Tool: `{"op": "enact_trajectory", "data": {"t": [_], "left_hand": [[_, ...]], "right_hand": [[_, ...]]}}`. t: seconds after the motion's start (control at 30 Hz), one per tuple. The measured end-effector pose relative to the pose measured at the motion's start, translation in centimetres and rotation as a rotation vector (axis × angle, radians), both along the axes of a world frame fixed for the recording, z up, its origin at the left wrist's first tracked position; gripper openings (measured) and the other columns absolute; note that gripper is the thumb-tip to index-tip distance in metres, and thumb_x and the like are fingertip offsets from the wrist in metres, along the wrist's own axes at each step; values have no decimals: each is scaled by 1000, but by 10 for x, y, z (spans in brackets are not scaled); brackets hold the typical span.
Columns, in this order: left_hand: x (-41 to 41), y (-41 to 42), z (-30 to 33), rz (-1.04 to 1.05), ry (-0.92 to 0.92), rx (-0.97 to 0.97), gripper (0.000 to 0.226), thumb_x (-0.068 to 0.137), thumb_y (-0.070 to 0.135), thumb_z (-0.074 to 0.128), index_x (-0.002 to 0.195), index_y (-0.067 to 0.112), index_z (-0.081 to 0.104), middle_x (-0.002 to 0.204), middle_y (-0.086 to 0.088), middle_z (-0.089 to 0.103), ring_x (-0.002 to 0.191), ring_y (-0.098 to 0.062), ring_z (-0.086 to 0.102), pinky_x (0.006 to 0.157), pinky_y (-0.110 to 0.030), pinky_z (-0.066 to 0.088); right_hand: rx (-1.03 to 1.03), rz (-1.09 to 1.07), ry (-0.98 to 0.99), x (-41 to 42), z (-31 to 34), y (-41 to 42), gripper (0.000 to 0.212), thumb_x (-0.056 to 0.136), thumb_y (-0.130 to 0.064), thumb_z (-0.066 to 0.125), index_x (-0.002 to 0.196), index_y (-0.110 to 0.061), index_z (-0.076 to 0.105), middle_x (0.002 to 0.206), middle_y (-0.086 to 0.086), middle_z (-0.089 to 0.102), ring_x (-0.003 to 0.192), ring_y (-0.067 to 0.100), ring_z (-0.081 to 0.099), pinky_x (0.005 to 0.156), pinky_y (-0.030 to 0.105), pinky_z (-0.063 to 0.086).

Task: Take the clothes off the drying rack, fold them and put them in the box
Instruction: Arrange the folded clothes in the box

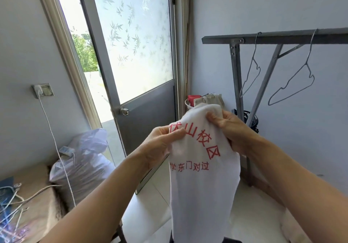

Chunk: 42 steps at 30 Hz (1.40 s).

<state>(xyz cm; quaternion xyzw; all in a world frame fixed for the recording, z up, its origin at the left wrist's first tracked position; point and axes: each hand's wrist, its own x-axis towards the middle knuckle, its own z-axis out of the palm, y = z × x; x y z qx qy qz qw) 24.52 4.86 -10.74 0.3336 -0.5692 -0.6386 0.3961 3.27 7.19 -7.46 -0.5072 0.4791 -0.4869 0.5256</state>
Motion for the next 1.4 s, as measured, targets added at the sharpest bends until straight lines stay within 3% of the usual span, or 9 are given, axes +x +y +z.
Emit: {"op": "enact_trajectory", "data": {"t": [0.2, 0.37, 0.5, 0.73, 0.87, 0.97, 1.07, 1.2, 1.4], "left_hand": [[-13, -1, 10, 275, -25, -16, 31, 94, 21, 62, 118, 2, 60, 102, -15, 72, 82, -23, 72, 70, -36, 61], [-7, -4, 14, 302, -131, -127, 40, 93, 28, 62, 129, 37, 47, 104, -11, 66, 90, -31, 69, 74, -46, 61], [2, -3, 19, 71, -413, -294, 71, 74, 13, 83, 134, 18, 47, 114, -8, 61, 98, -23, 68, 76, -31, 60], [8, -7, 30, 205, -874, -789, 12, 94, 24, 63, 101, 17, 70, 93, 3, 62, 88, -13, 59, 76, -25, 49], [17, -6, 35, 179, -463, -469, 28, 89, 41, 65, 82, 15, 73, 86, -6, 61, 82, -18, 61, 75, -29, 50], [5, 1, 28, 212, -49, -63, 39, 93, 46, 54, 91, 9, 68, 75, -9, 60, 70, -21, 62, 61, -32, 55], [-2, 3, 13, 69, 65, 238, 67, 83, 70, 43, 106, 13, 68, 91, -17, 70, 79, -30, 70, 62, -40, 59], [2, 6, -4, -95, -26, 144, 65, 66, 43, 86, 115, 3, 70, 115, -18, 70, 98, -29, 70, 78, -38, 59], [-14, -2, 6, 80, -21, 103, 35, 78, 21, 69, 105, -2, 71, 103, -16, 74, 84, -24, 72, 74, -33, 61]], "right_hand": [[10, 13, 158, -8, -15, 6, 98, 76, -14, 79, 150, -38, 20, 126, 20, 60, 84, 29, 73, 60, 37, 58], [-68, 73, 257, -9, -15, 10, 46, 88, -2, 66, 125, -28, 56, 116, 16, 64, 87, 25, 73, 68, 33, 60], [-106, 72, 355, -15, -10, 9, 48, 84, -5, 72, 126, -21, 53, 110, 12, 66, 89, 23, 73, 72, 33, 61], [-226, 7, 720, -18, -9, 7, 12, 89, -16, 69, 100, -16, 70, 90, 1, 73, 87, 15, 69, 80, 33, 59], [-146, 66, 382, -29, 1, 13, 19, 84, -24, 74, 98, -12, 72, 88, 4, 76, 82, 19, 73, 72, 31, 59], [-37, 131, 32, -24, 2, 14, 24, 90, -22, 62, 105, -4, 68, 93, 11, 75, 81, 24, 73, 71, 33, 61], [35, 93, -41, -16, -2, 10, 24, 99, -20, 52, 107, -2, 65, 90, 11, 75, 77, 21, 73, 67, 31, 61], [101, -17, -178, -22, -6, 5, 27, 100, -18, 51, 109, 3, 65, 86, 13, 75, 73, 21, 73, 61, 28, 60], [107, 184, -530, -30, -34, 22, 67, 72, -51, 75, 124, -9, 66, 126, 17, 65, 114, 33, 63, 89, 48, 55]]}}
